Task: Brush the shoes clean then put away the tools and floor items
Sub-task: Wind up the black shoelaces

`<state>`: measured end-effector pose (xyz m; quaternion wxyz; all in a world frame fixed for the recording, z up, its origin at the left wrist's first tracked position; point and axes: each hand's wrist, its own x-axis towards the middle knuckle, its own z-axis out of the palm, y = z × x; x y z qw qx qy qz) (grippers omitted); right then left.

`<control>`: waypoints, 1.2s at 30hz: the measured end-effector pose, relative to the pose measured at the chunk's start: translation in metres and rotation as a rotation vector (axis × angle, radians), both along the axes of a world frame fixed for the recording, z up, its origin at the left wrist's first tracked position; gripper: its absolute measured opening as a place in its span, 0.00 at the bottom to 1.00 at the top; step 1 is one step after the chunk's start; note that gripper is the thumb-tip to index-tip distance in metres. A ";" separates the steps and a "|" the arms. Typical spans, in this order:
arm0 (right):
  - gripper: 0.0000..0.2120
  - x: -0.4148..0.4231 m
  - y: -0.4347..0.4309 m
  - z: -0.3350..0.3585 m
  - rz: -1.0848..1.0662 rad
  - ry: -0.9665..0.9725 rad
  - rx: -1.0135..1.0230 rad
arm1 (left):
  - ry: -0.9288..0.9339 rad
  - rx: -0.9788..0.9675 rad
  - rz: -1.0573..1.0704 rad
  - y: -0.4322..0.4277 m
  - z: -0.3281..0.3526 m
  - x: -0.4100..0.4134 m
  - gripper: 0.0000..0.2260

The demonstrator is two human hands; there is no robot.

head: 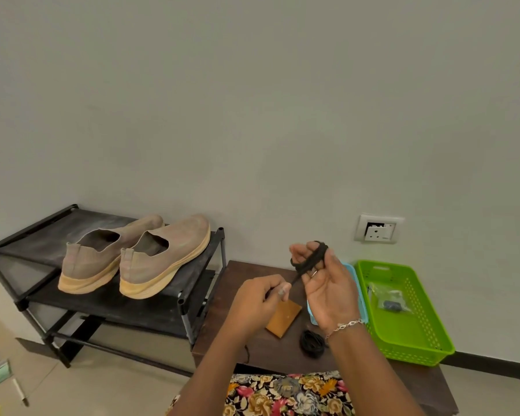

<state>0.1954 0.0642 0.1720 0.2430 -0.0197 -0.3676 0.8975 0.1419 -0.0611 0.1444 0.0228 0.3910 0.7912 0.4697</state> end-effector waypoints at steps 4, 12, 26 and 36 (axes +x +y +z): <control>0.15 0.001 -0.001 -0.012 -0.226 -0.259 0.971 | -0.001 0.038 0.019 -0.004 0.007 -0.001 0.13; 0.21 0.014 -0.002 0.001 0.277 -0.408 0.944 | -0.076 0.087 0.087 -0.008 0.021 -0.012 0.16; 0.10 0.001 0.003 0.005 -0.051 -0.111 0.134 | -0.042 0.023 0.040 0.000 -0.001 0.004 0.14; 0.23 0.015 0.001 0.000 0.261 -0.497 1.104 | -0.025 0.048 0.031 -0.005 0.012 -0.005 0.16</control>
